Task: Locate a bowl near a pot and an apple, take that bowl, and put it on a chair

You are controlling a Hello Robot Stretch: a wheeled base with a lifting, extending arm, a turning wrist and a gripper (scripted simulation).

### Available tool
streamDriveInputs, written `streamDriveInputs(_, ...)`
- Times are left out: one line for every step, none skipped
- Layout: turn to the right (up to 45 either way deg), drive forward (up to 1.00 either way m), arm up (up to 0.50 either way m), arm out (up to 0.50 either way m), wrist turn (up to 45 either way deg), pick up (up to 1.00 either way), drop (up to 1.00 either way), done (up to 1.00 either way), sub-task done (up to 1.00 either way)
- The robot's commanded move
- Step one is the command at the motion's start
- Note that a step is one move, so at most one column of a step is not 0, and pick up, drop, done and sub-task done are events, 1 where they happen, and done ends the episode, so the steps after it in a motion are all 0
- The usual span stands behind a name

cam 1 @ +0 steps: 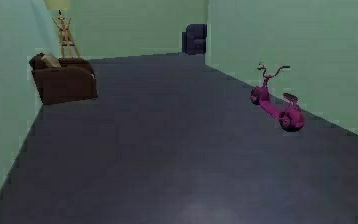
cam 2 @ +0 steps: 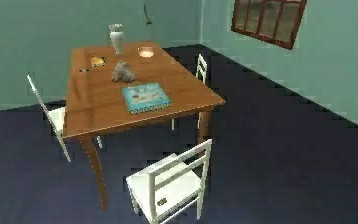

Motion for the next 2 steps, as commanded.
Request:
streamDriveInputs(0.0, 1.00, 0.00, 0.00, 0.0, 0.00, 0.00, 0.00, 0.00)
streamDriveInputs(0.0, 1.00, 0.00, 0.00, 0.0, 0.00, 0.00, 0.00, 0.00)
